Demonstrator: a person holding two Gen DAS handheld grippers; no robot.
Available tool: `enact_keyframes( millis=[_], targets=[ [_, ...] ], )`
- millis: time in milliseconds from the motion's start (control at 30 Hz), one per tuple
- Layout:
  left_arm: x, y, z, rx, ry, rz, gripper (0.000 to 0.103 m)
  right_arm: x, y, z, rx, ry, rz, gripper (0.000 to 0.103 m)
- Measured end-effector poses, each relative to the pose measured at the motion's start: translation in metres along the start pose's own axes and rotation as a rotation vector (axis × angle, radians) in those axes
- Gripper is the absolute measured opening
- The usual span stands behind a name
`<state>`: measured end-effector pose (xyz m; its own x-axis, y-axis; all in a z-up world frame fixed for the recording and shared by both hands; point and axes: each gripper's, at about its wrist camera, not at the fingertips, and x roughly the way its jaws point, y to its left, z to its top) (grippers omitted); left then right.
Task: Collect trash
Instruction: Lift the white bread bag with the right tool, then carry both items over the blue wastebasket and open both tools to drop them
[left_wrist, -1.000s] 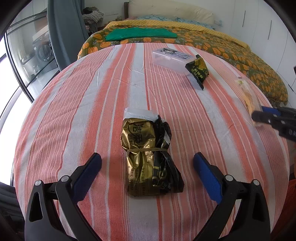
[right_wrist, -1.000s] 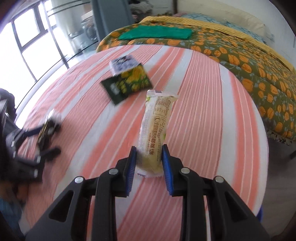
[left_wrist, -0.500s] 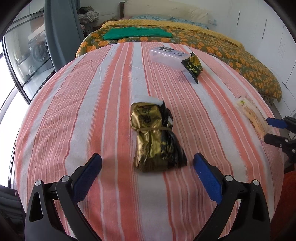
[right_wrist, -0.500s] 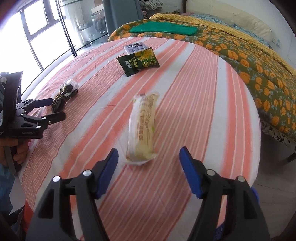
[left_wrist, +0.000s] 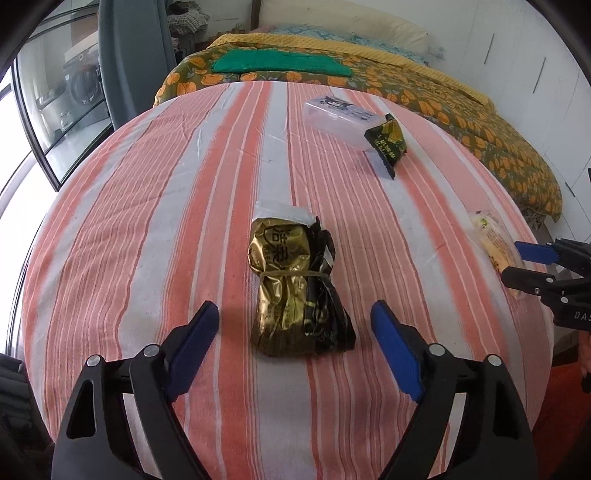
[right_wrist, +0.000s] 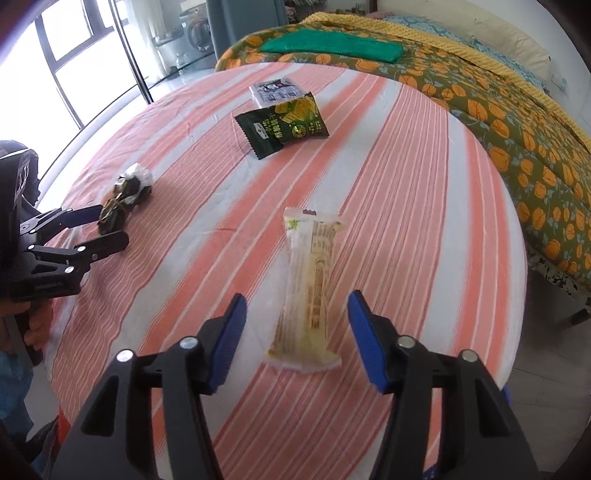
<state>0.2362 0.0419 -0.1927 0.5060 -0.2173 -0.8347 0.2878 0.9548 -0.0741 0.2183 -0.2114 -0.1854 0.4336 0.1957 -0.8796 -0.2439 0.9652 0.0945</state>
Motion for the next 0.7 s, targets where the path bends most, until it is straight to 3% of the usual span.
enact_keyframes(
  millis=[67,133,200,400,567,700],
  targets=[
    [0.001,0.000,0.003,-0.007,-0.004,0.006,0.075,0.005,-0.002,0.002,0.008,0.008,-0.009,0.021],
    [0.000,0.000,0.005,-0.002,-0.007,0.004,0.050,0.003,-0.006,0.000,0.029,-0.003,0.002,0.019],
    [-0.002,0.001,0.004,0.005,-0.013,-0.015,0.042,-0.004,-0.010,-0.006,0.050,-0.022,0.018,0.019],
    [-0.020,-0.010,-0.006,0.013,-0.046,-0.082,0.033,-0.035,-0.018,-0.029,0.090,-0.089,0.084,0.019],
    [-0.044,-0.050,-0.014,0.056,-0.068,-0.177,0.032,-0.067,-0.046,-0.063,0.175,-0.135,0.118,0.019],
    [-0.062,-0.098,-0.019,0.117,-0.078,-0.263,0.031,-0.097,-0.092,-0.102,0.268,-0.172,0.076,0.019]
  ],
)
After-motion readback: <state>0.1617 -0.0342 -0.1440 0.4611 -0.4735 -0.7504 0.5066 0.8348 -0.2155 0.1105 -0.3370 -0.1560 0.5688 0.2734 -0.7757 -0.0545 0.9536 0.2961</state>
